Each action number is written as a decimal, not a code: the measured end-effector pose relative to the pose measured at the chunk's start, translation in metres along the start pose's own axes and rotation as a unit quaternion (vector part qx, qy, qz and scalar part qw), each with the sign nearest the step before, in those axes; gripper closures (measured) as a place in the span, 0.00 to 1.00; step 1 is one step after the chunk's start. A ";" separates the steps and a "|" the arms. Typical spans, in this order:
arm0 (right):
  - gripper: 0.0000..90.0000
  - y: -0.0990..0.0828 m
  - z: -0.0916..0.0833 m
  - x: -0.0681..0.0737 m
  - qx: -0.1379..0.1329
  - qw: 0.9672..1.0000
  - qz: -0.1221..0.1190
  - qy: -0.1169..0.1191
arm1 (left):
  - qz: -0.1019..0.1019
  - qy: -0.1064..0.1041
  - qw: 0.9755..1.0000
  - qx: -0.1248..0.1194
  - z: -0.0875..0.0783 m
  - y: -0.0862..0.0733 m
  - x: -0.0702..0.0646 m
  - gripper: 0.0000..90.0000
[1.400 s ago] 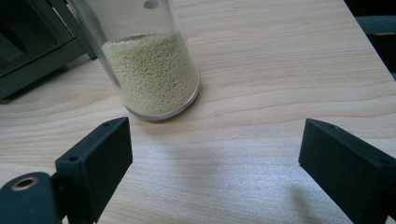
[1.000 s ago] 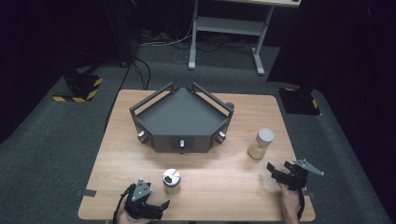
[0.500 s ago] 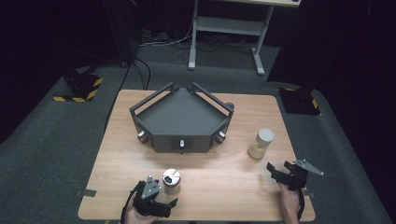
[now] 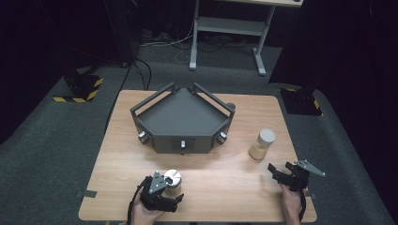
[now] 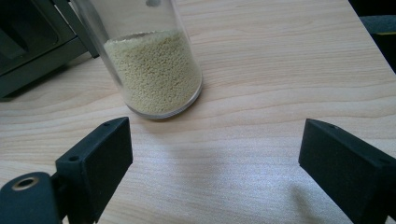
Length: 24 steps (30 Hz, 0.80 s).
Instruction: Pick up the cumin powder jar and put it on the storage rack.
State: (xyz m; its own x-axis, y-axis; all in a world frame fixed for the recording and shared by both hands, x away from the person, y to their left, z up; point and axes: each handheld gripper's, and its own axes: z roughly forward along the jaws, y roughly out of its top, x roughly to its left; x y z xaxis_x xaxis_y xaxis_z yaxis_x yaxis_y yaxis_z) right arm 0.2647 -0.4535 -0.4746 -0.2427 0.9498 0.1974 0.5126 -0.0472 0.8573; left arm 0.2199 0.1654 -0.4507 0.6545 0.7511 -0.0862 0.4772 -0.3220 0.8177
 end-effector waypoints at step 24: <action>0.10 -0.001 -0.001 -0.005 -0.003 1.000 0.016 0.005 | 0.006 0.009 1.000 0.003 0.019 0.013 -0.003 0.10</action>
State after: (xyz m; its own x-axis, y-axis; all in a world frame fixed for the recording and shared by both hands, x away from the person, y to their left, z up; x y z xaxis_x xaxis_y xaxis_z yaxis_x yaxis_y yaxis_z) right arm 0.2646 -0.4582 -0.4763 -0.2340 0.9446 0.2303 0.5148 -0.0806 0.8535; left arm 0.2354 0.1473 -0.4505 0.6498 0.7571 -0.0673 0.4732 -0.3336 0.8154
